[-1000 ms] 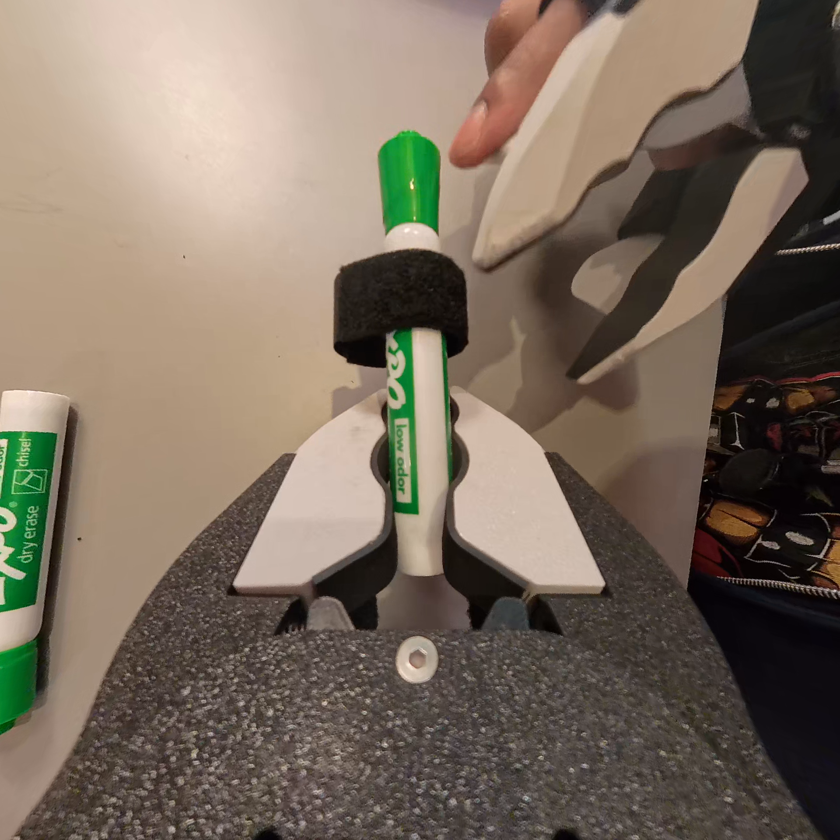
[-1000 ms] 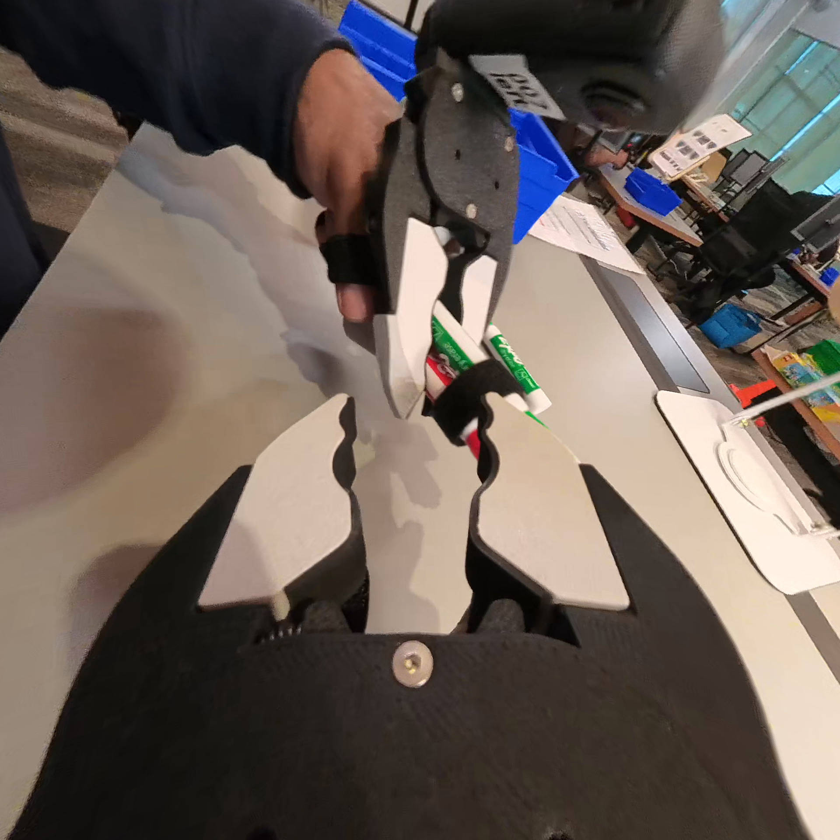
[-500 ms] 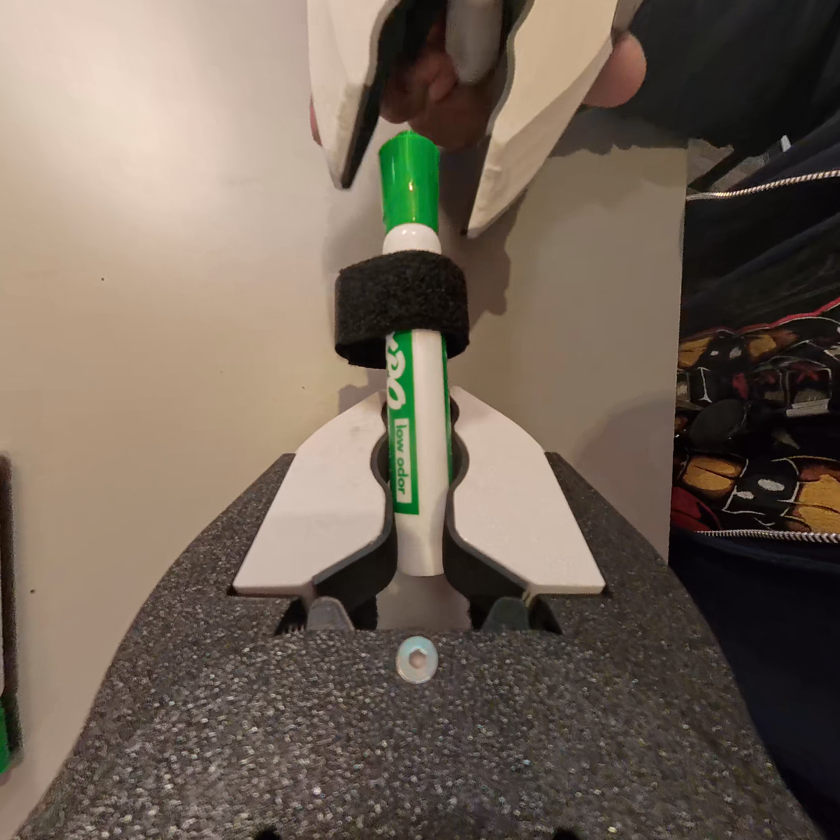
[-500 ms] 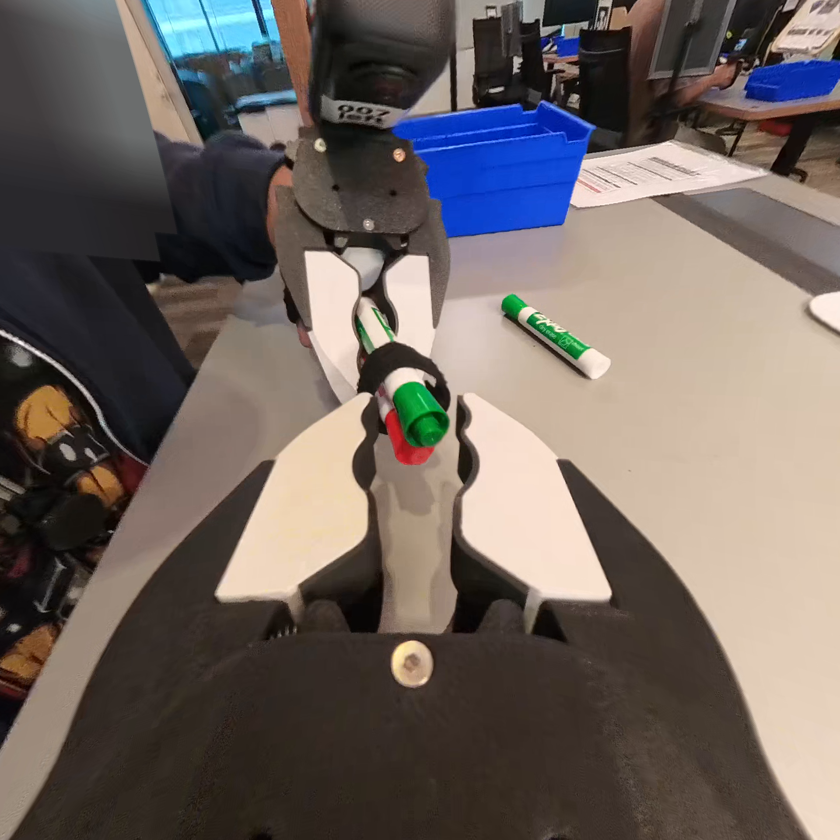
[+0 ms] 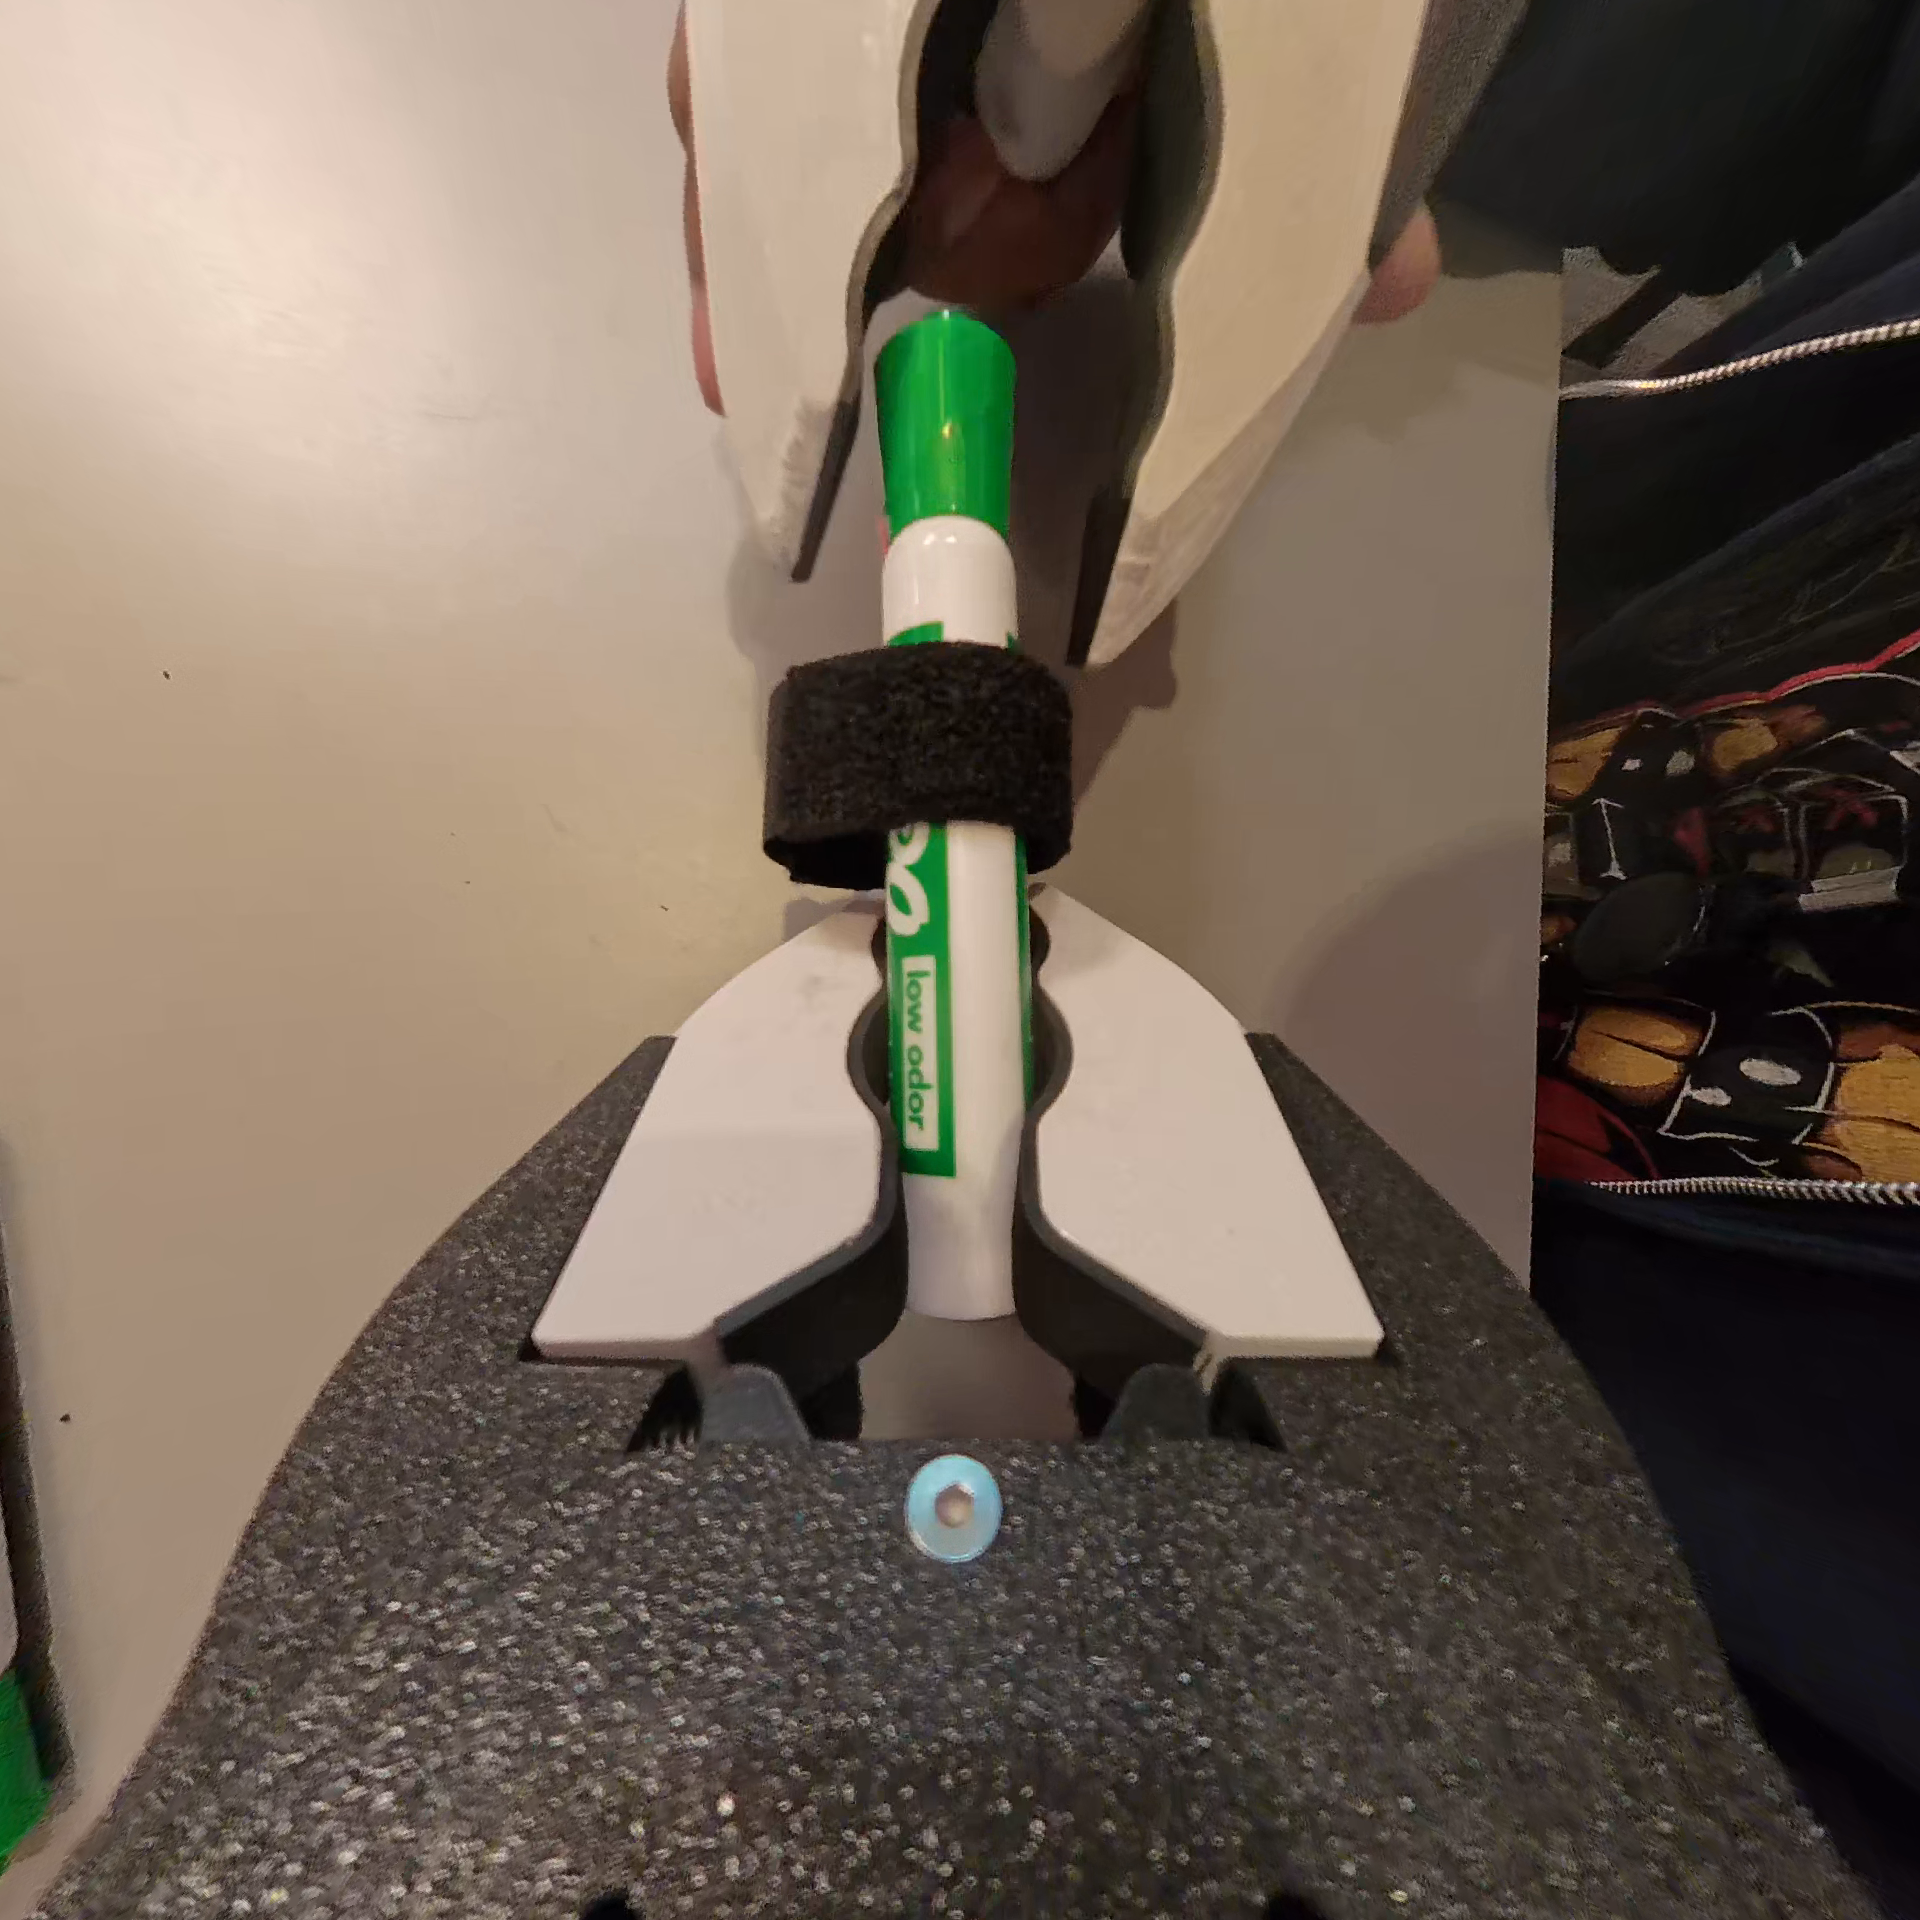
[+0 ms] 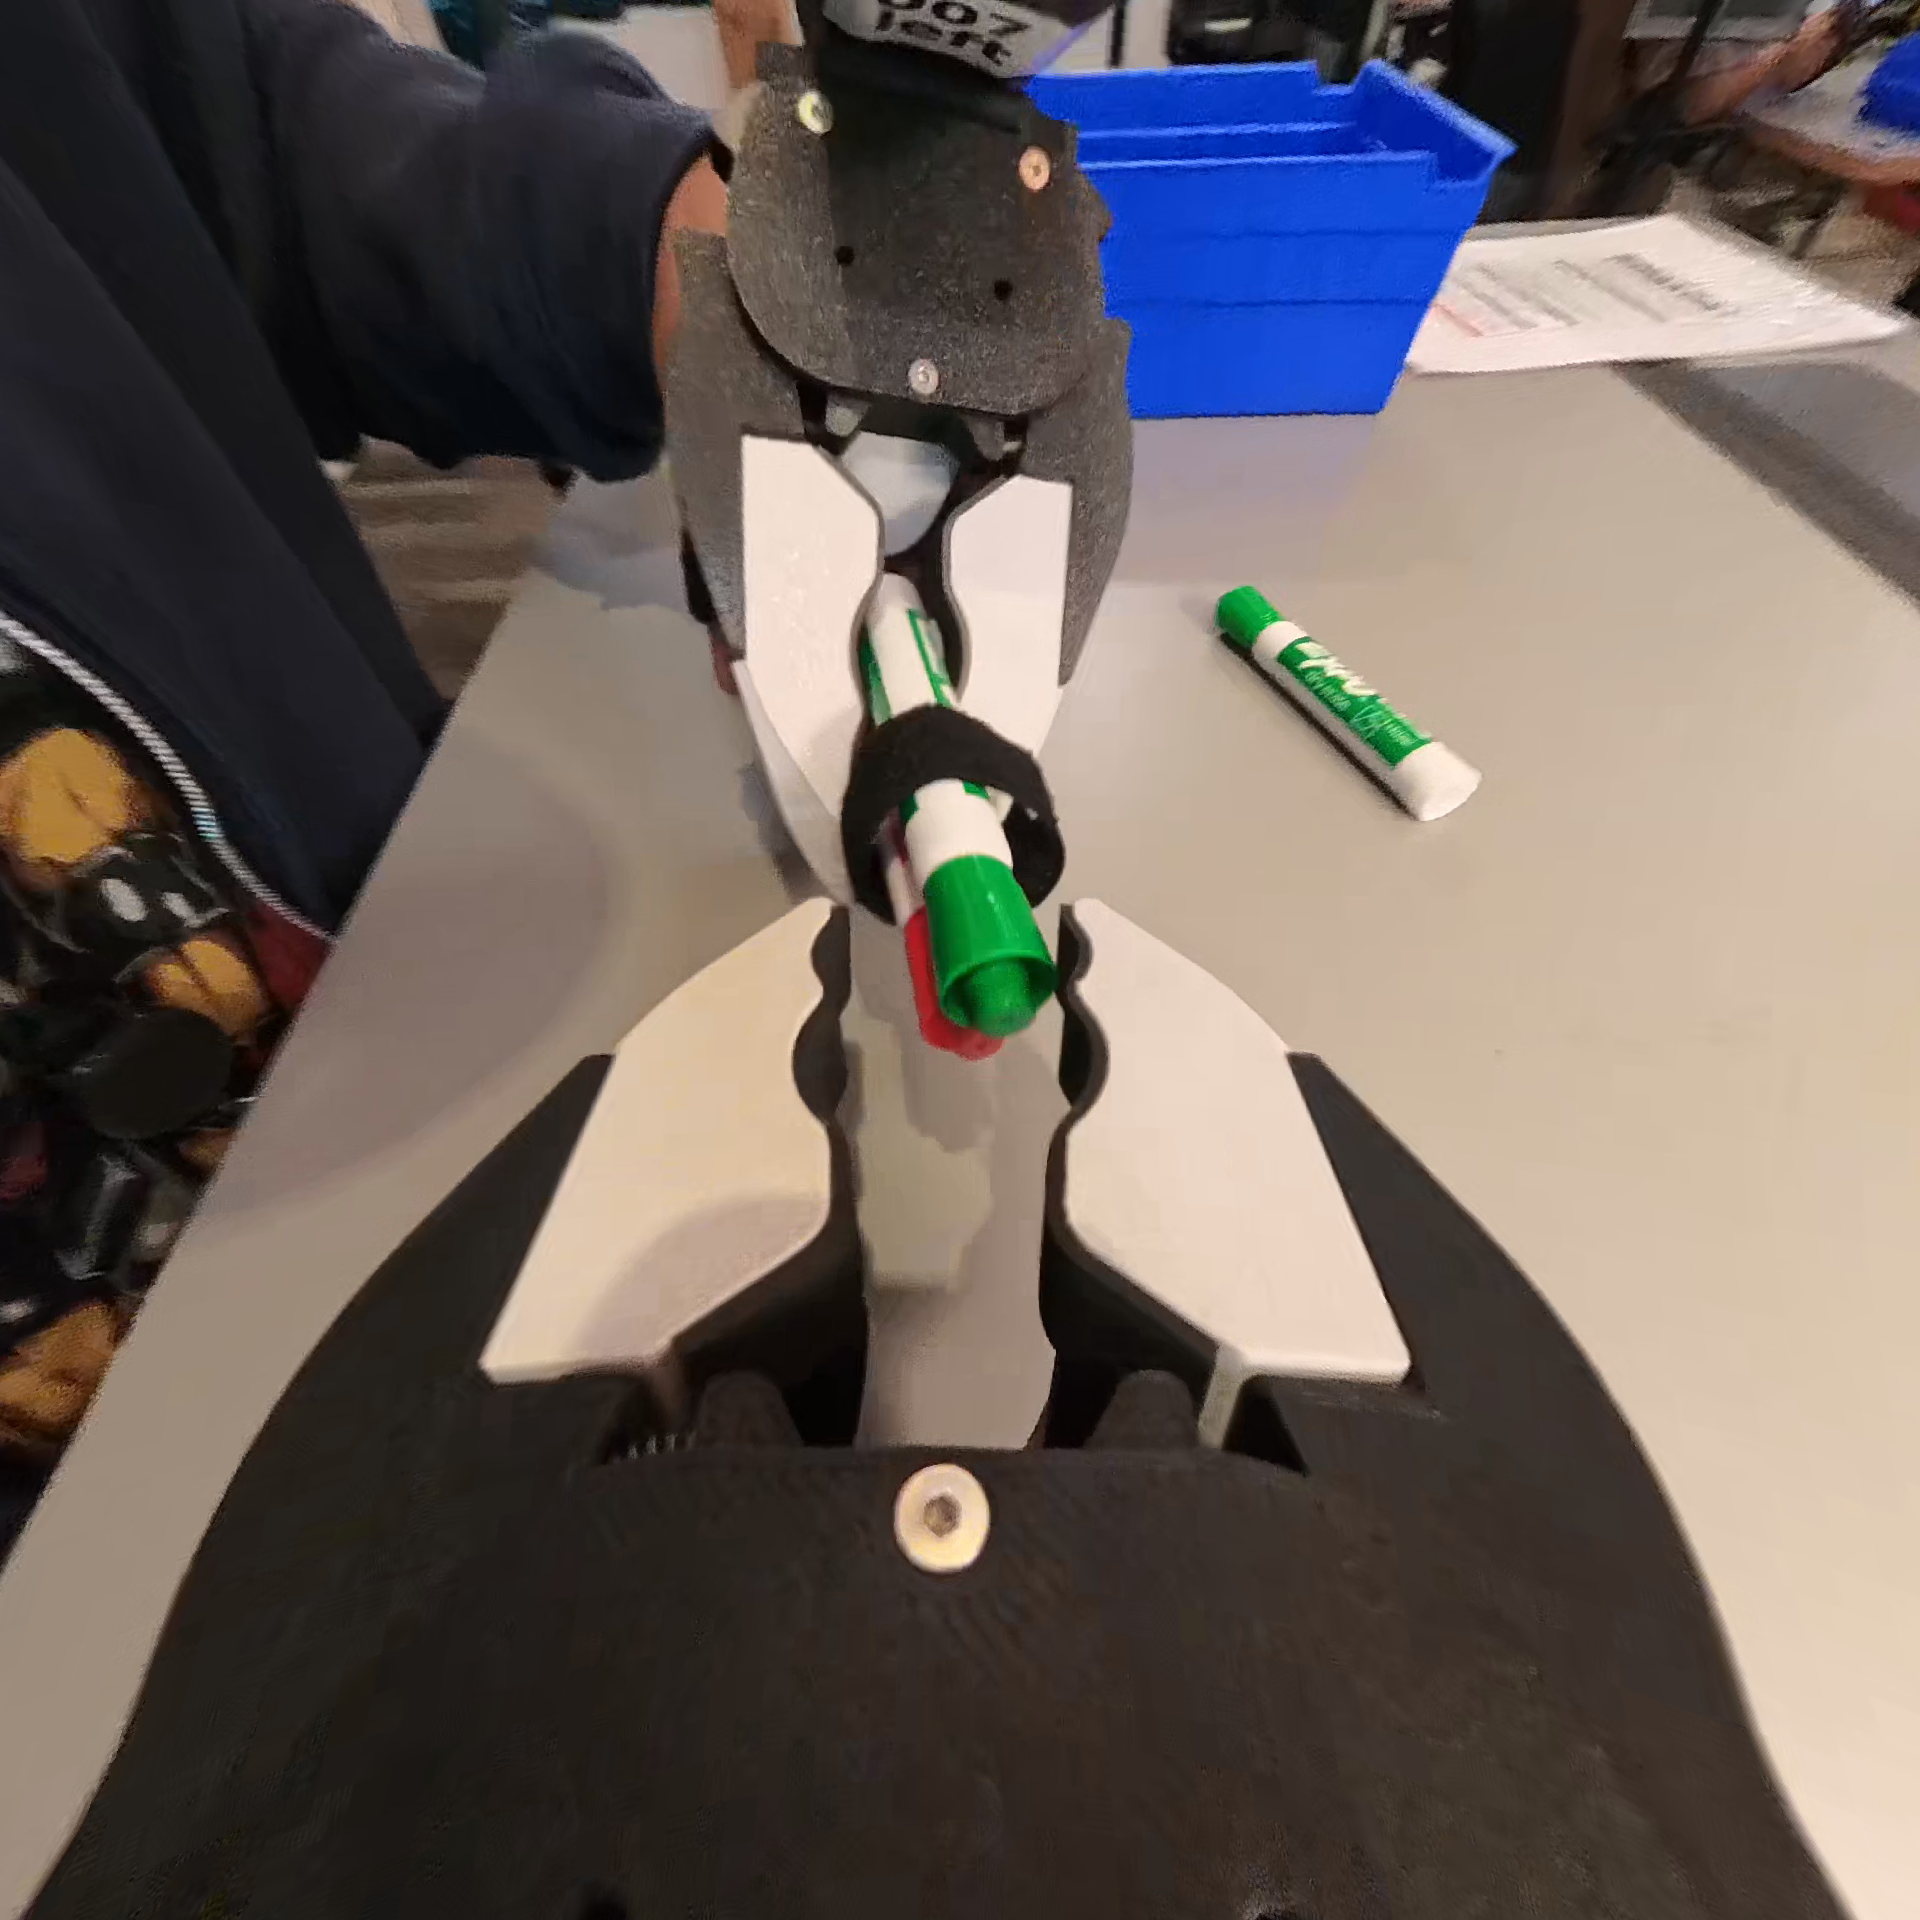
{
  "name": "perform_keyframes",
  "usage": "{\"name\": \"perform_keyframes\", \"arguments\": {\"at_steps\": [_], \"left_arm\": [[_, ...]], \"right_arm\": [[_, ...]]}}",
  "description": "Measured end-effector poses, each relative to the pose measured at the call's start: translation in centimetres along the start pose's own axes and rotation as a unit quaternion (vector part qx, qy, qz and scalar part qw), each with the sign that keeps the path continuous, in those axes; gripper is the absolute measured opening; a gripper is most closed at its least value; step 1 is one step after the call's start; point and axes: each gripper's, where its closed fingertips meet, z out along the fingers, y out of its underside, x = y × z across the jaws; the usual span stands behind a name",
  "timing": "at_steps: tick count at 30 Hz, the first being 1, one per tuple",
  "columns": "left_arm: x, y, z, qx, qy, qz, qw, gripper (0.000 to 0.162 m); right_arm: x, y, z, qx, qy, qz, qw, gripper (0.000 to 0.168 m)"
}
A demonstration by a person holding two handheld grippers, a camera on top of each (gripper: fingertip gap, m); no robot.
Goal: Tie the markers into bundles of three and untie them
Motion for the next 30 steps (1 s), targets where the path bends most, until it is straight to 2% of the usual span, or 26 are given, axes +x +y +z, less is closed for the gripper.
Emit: {"name": "perform_keyframes", "arguments": {"at_steps": [2, 5, 13, 18, 30], "left_arm": [[0.2, 0.0, 0.0, -0.002, 0.004, 0.009, 1.000, 0.018], [0.4, 0.3, 0.2, -0.015, 0.008, 0.018, 1.000, 0.018], [0.7, 1.0, 1.1, -0.069, 0.015, 0.028, 0.997, 0.018], [0.8, 0.7, 1.6, -0.086, 0.016, 0.035, 0.996, 0.018], [0.7, 0.9, 1.6, -0.106, -0.004, 0.045, 0.993, 0.018]], "right_arm": [[-0.3, 0.3, -0.2, -0.001, -0.022, 0.015, 1.000, 0.031], [-0.8, 0.7, -0.1, -0.030, -0.024, -0.020, 0.999, 0.021], [-1.2, 3.5, 0.5, -0.166, -0.014, -0.079, 0.983, 0.028], [-1.1, 4.8, 0.3, -0.219, -0.022, -0.071, 0.973, 0.029], [-1.3, 4.4, -0.4, -0.279, -0.029, -0.087, 0.956, 0.024]]}}
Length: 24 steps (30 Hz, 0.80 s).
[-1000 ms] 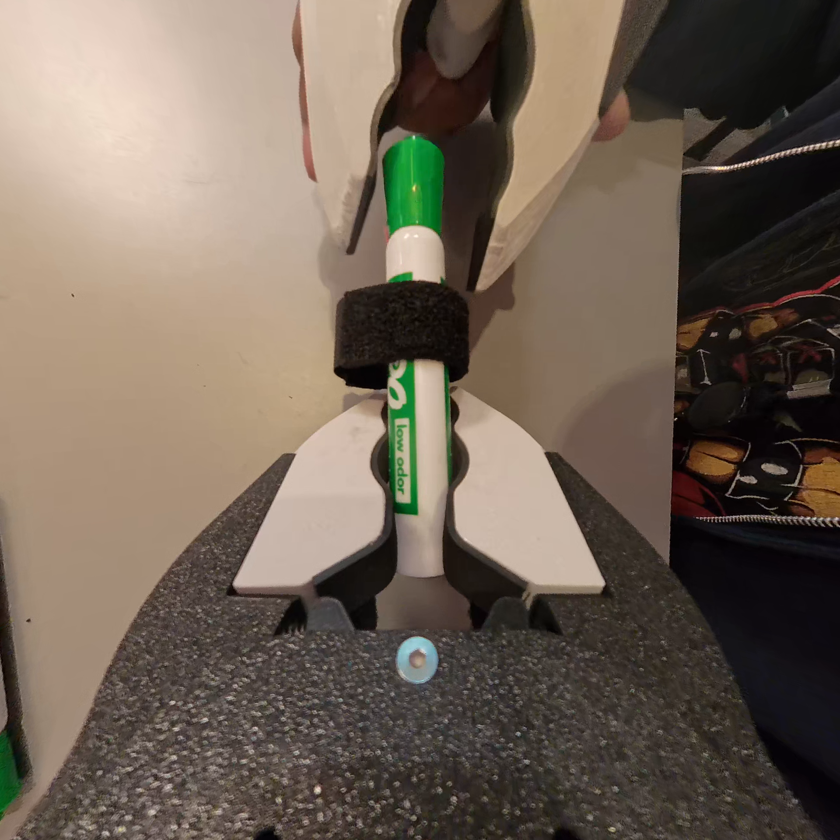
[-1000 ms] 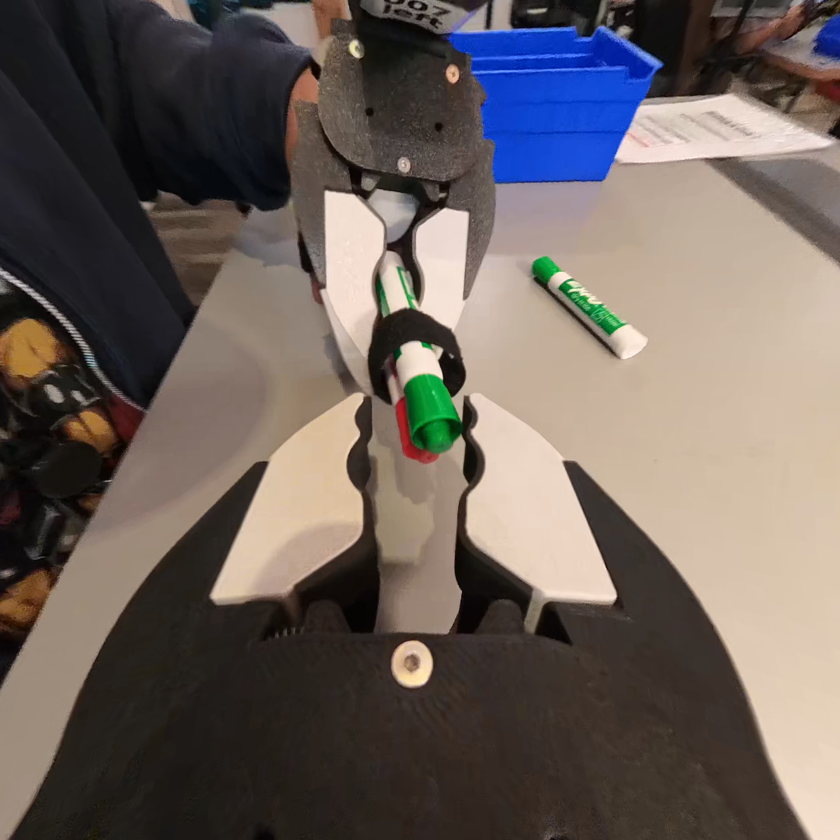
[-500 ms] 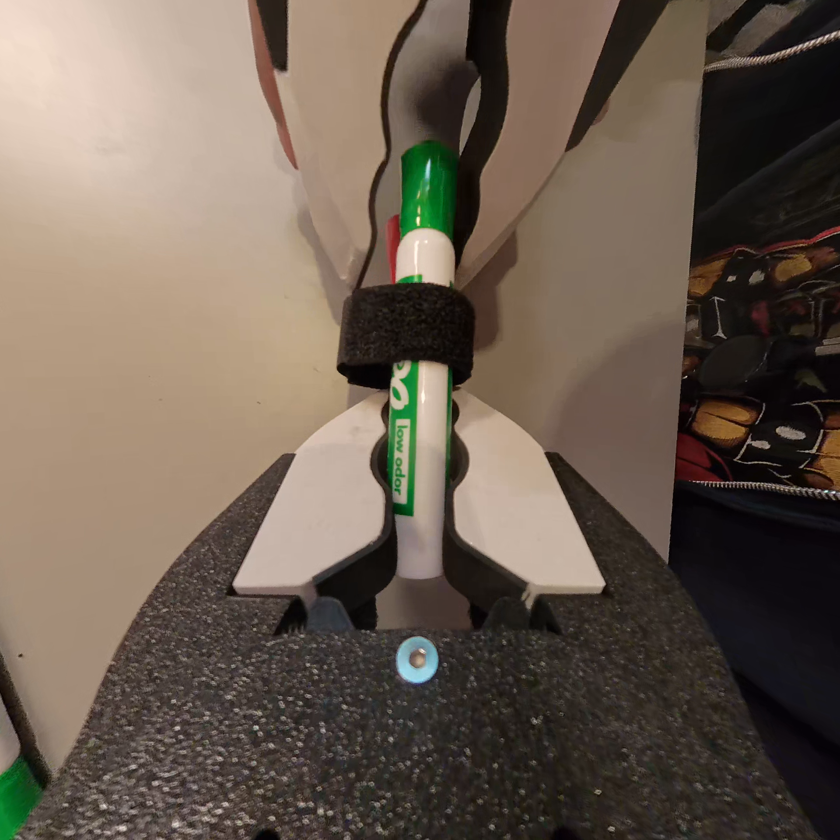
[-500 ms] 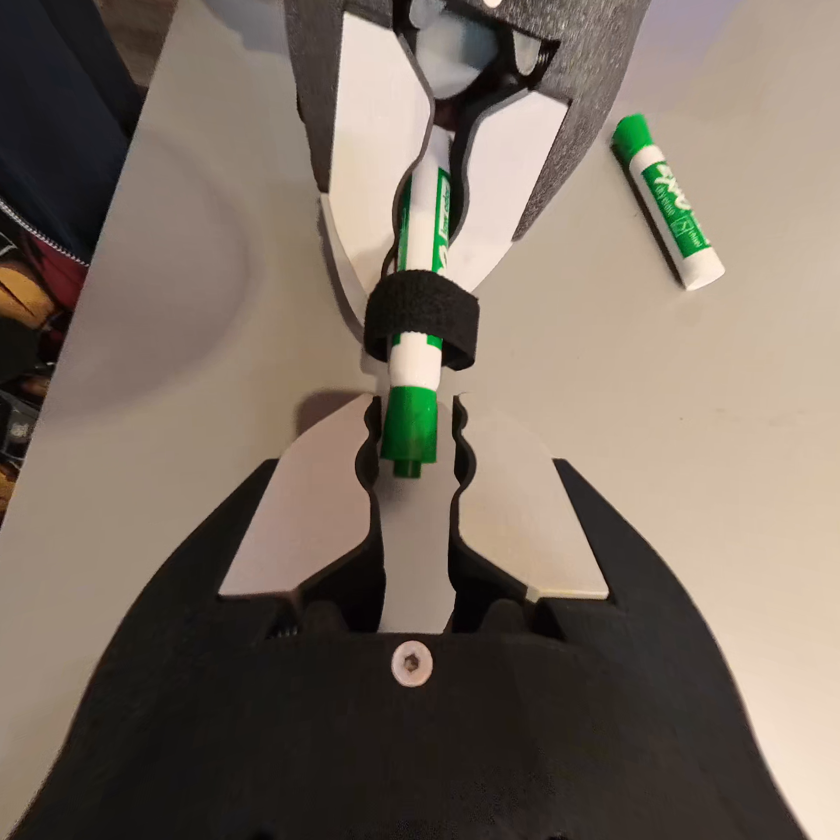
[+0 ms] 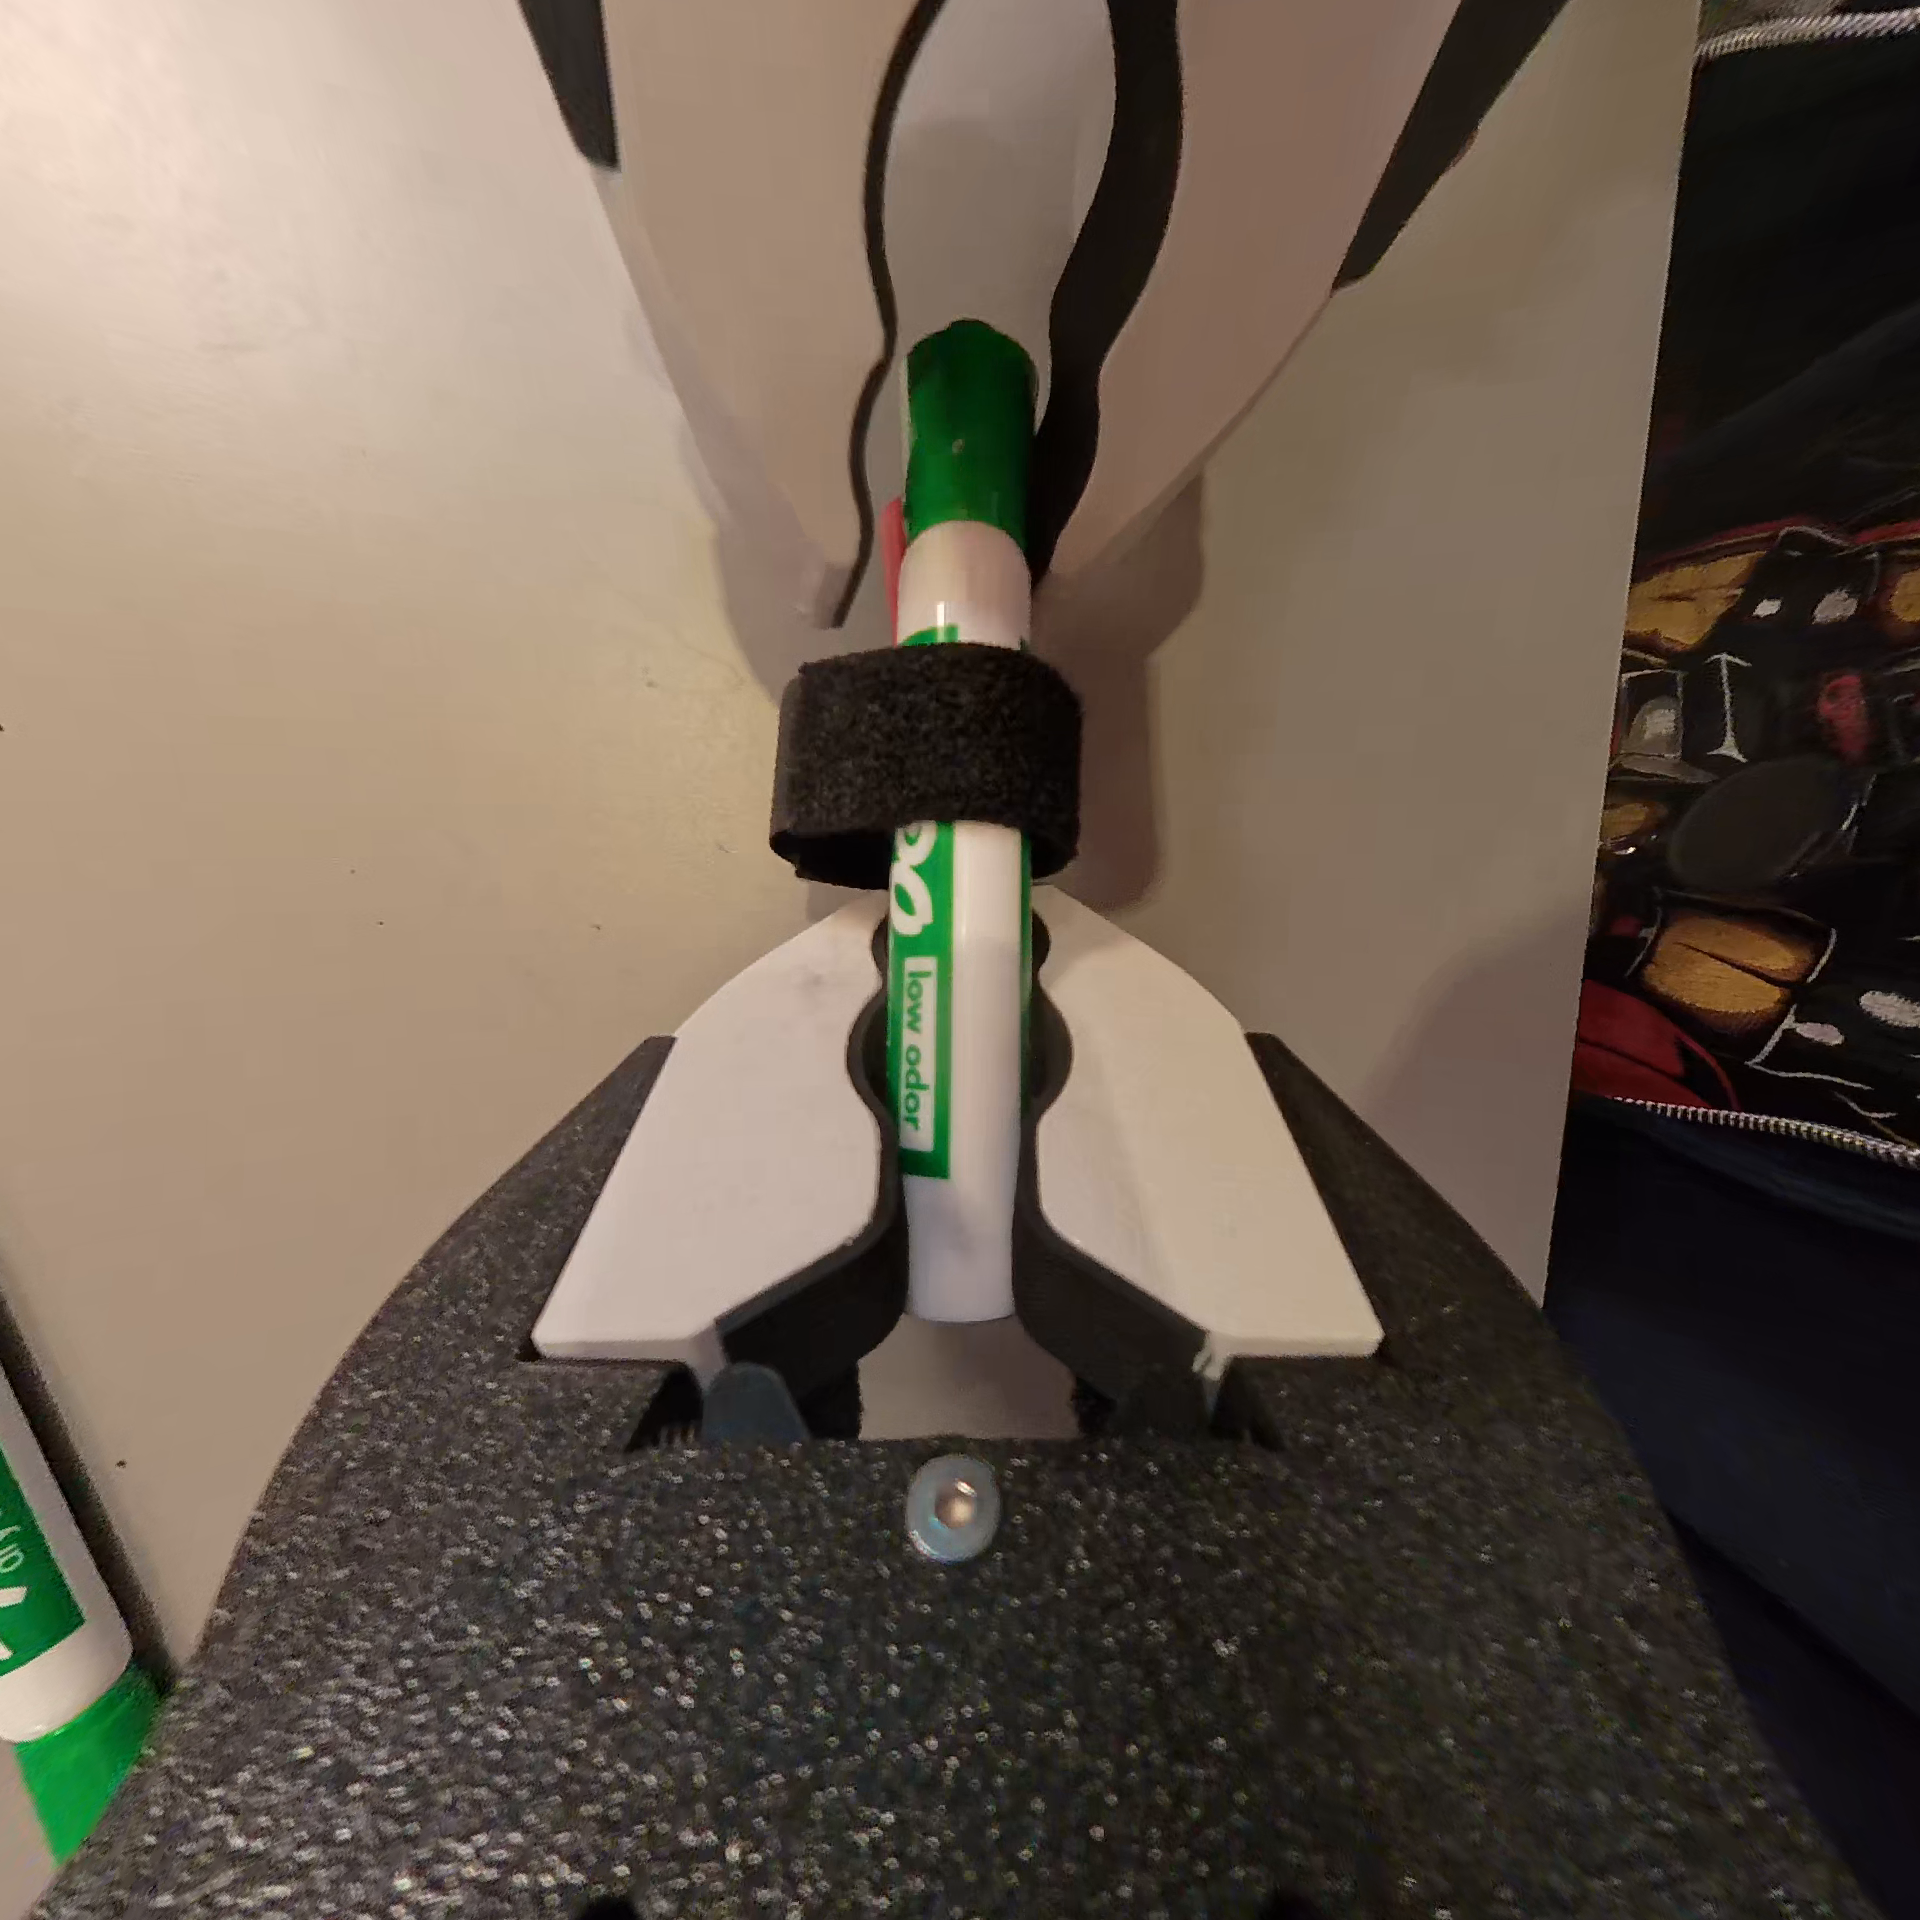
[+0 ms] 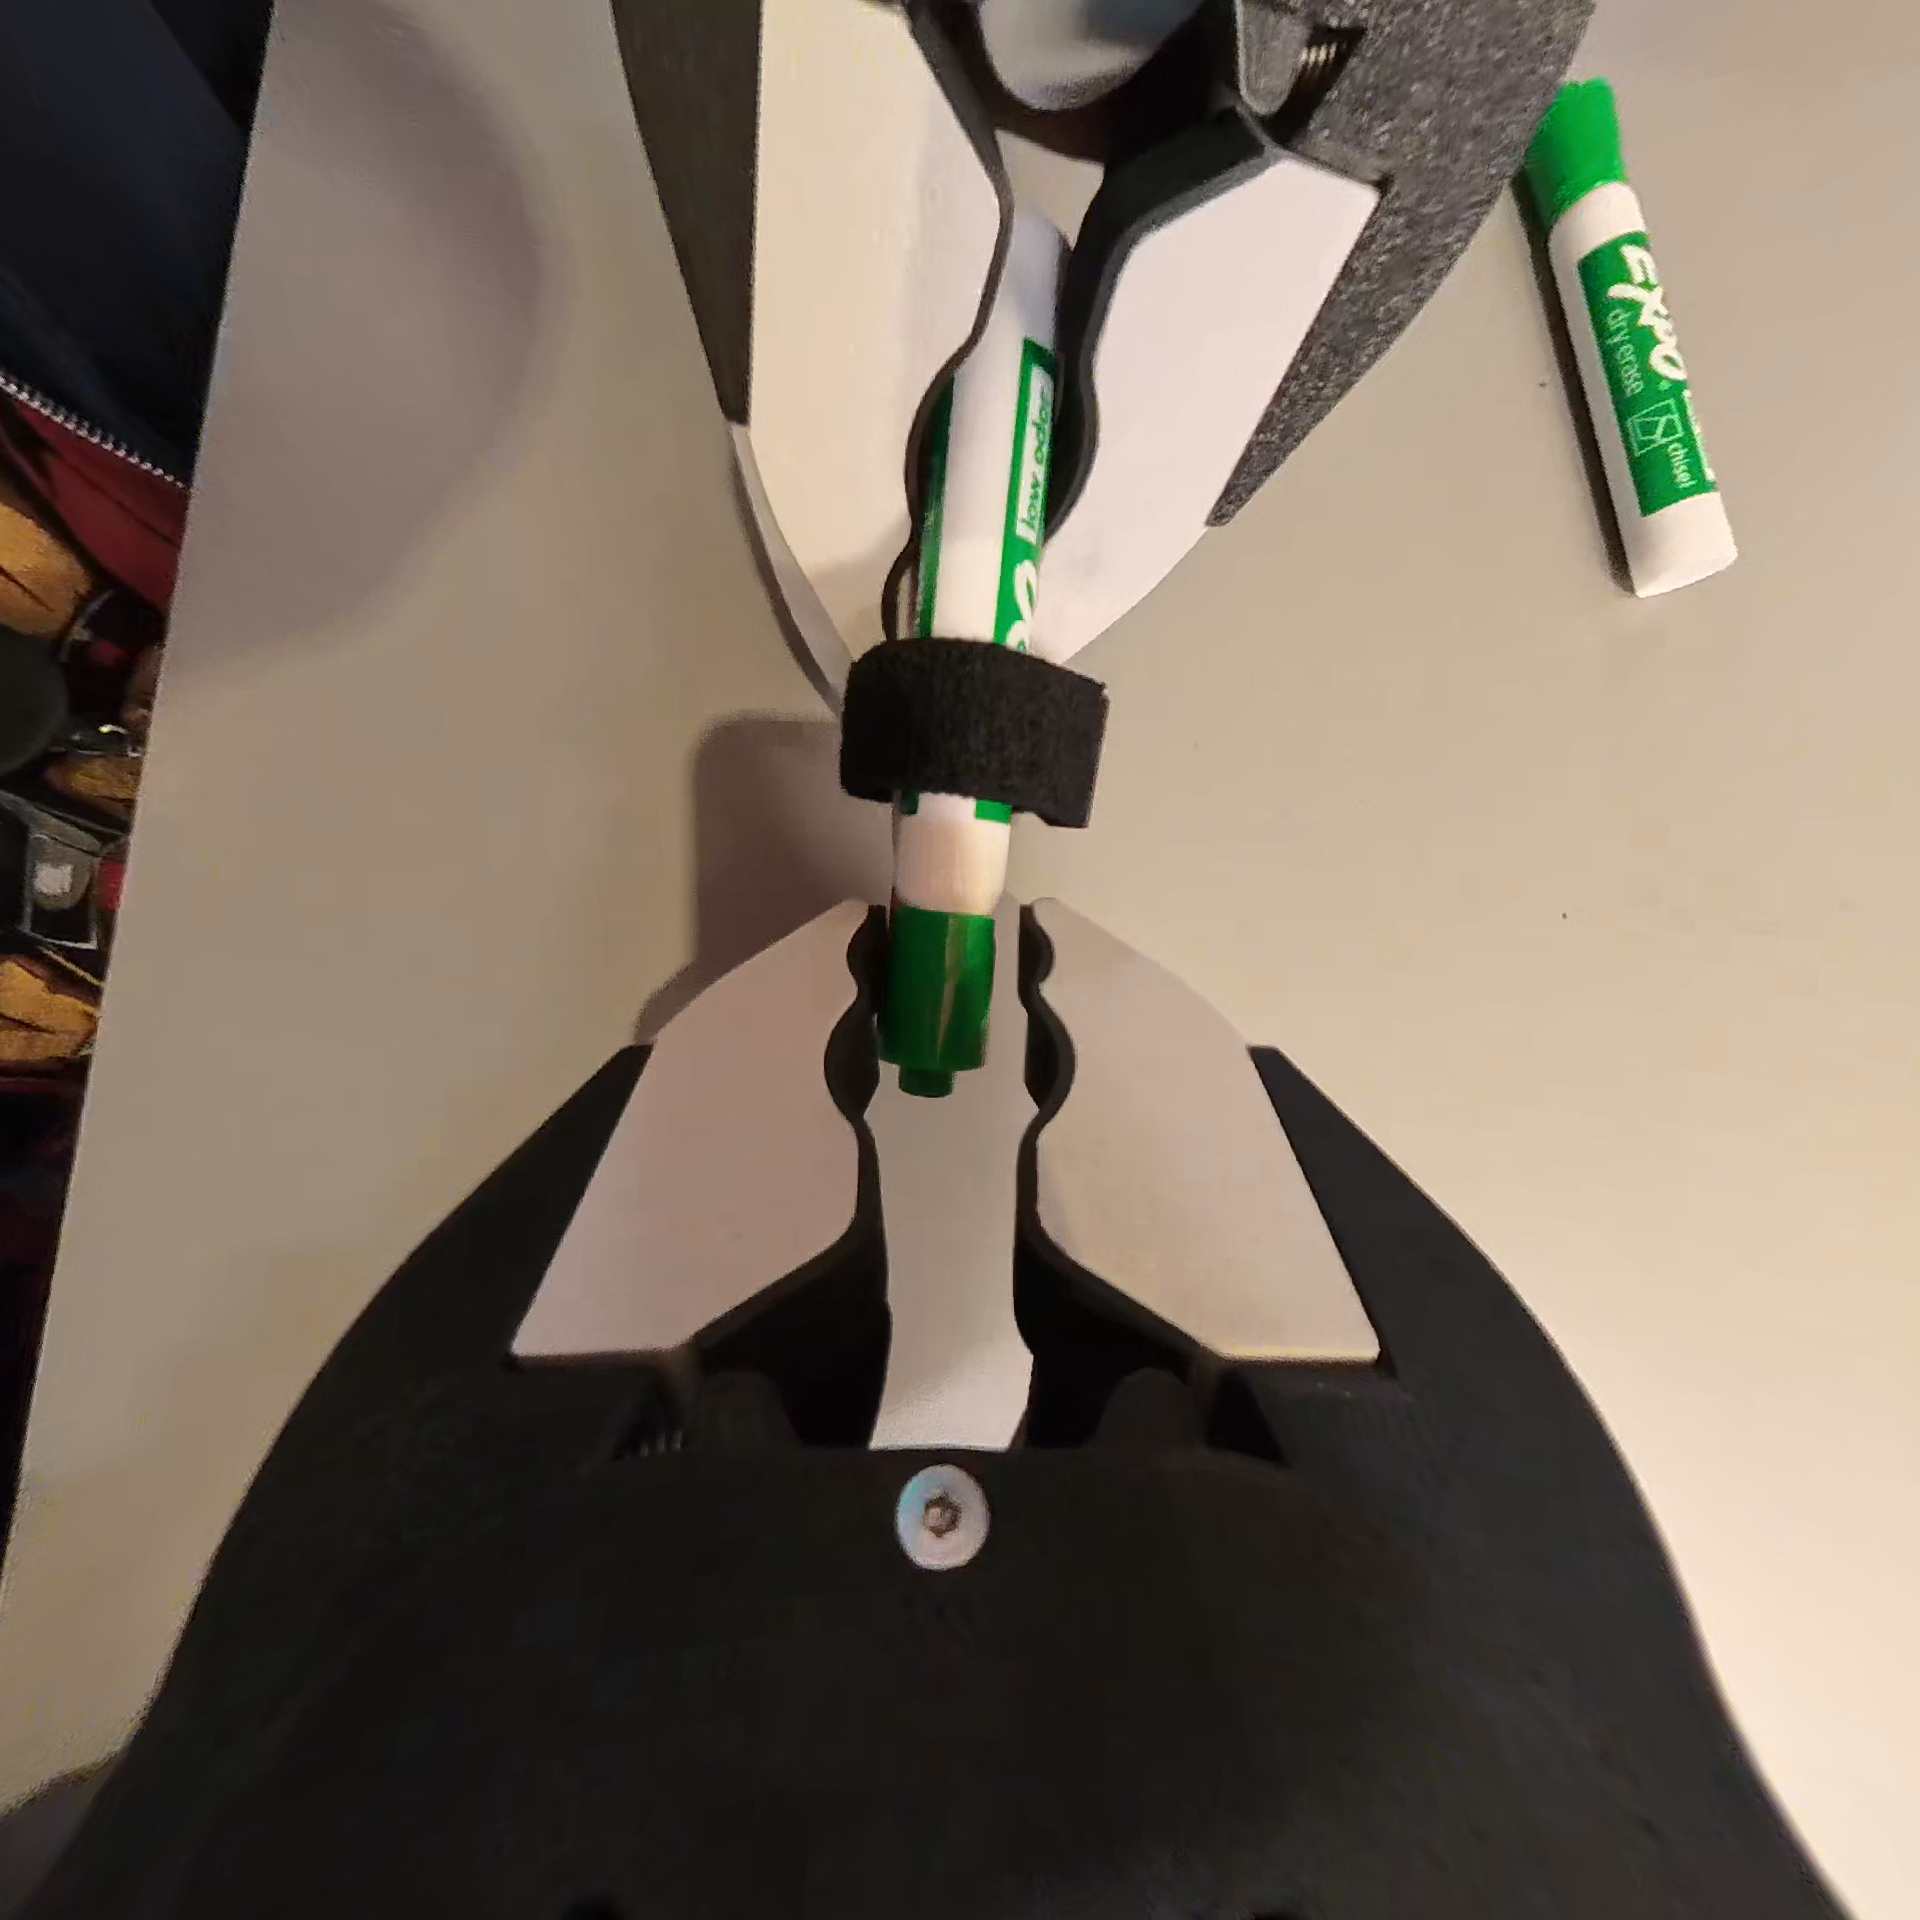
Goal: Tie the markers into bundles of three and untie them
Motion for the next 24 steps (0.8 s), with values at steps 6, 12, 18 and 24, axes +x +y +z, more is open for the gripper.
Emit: {"name": "perform_keyframes", "arguments": {"at_steps": [6, 12, 18, 24], "left_arm": [[-0.1, 0.1, 0.0, -0.006, -0.008, 0.001, 1.000, 0.018], [-0.4, 0.1, -0.2, 0.001, -0.017, -0.001, 1.000, 0.019], [-0.7, 0.3, -0.3, 0.003, -0.026, 0.000, 1.000, 0.019], [-1.3, 0.8, -0.5, -0.005, -0.039, 0.001, 0.999, 0.019]], "right_arm": [[-0.3, 0.1, 0.5, -0.021, -0.013, -0.009, 1.000, 0.018], [0.2, -0.1, 0.4, -0.014, -0.011, -0.012, 1.000, 0.017], [0.8, -0.6, 0.1, 0.005, 0.007, -0.023, 1.000, 0.017], [1.2, -0.6, 0.0, 0.024, 0.013, -0.018, 0.999, 0.017]]}}
